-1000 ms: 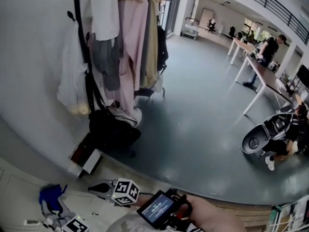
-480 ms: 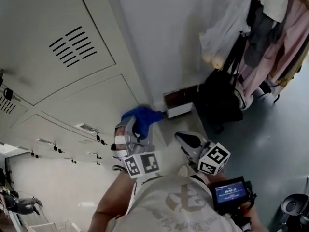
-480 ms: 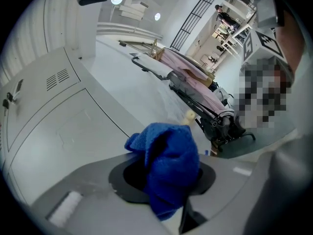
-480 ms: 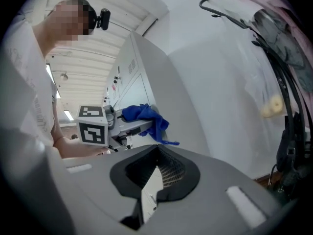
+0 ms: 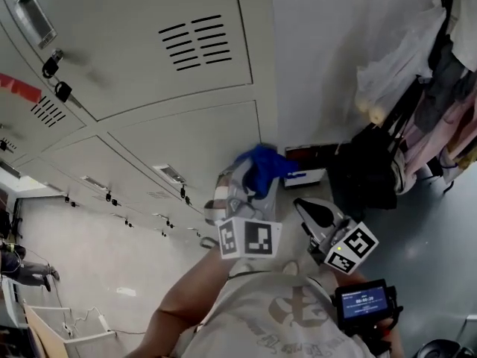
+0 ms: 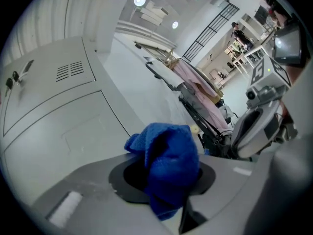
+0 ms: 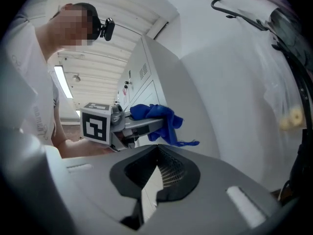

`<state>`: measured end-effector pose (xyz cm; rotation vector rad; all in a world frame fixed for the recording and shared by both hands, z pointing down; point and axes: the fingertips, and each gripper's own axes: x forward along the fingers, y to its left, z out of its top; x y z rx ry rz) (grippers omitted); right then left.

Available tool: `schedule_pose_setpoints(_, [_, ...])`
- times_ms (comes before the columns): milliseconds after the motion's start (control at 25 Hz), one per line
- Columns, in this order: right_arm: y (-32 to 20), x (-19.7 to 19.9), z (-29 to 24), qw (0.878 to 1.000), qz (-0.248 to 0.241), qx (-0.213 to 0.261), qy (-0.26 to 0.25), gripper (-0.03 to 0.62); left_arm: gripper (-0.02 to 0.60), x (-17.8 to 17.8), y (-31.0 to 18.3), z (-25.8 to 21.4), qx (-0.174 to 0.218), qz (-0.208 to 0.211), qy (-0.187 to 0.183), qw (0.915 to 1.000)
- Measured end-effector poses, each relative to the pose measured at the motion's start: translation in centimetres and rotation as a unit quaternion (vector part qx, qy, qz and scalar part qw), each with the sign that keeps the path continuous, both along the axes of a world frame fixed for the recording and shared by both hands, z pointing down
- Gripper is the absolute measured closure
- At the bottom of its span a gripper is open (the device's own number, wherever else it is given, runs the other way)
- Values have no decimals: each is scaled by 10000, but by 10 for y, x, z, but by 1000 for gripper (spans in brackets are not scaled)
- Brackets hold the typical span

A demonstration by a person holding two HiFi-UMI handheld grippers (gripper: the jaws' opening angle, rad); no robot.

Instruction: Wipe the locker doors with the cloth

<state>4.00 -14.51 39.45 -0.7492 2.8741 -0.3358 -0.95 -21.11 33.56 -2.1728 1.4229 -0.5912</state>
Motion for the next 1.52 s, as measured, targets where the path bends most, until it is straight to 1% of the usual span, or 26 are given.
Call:
schedule_pose_setpoints(120, [3, -11, -3, 9999, -136, 20, 6, 591, 451, -10, 1, -14, -123, 14, 778, 9969])
schedule_pose_setpoints(240, [3, -19, -5, 9998, -212, 22, 3, 591, 451, -35, 4, -25, -128, -68, 1282, 9916])
schedule_pose_setpoints(320, [3, -24, -7, 9997, -246, 29, 7, 591, 451, -53, 7, -31, -111, -197, 1639, 9862])
schedule_pose_setpoints(440, [2, -34, -10, 9996, -278, 56, 24, 591, 451, -75, 12, -38, -42, -371, 2239, 9739])
schedule_pose_setpoints(480, [0, -42, -12, 9994, -317, 106, 14, 591, 451, -84, 13, -38, -77, -455, 2278, 9726])
schedule_pose_setpoints(520, [-3, -51, -16, 9991, -379, 179, -8, 591, 451, -96, 12, -38, -86, -528, 2156, 9750])
schedule_pose_setpoints(600, [-5, -65, -23, 9982, -519, 307, -23, 591, 451, -115, 12, -39, -21, -616, 1784, 9820])
schedule_pose_setpoints(720, [-2, -74, -24, 9976, -627, 299, 40, 591, 451, -131, 19, -30, -49, -710, 1691, 9830])
schedule_pose_setpoints(920, [2, -88, -33, 9967, -739, 348, 2, 591, 451, -154, 25, -30, -52, -843, 1750, 9809])
schedule_pose_setpoints(1120, [9, -101, -35, 9955, -891, 323, -1, 591, 451, -180, 33, -37, 69, -1096, 1796, 9776])
schedule_pose_setpoints(1360, [11, -127, -34, 9938, -1057, 345, 72, 591, 451, -207, 34, -40, 158, -1164, 1987, 9730])
schedule_pose_setpoints(1520, [14, -138, -33, 9914, -1236, 393, 173, 591, 449, -213, 36, -32, 93, -1239, 2005, 9718])
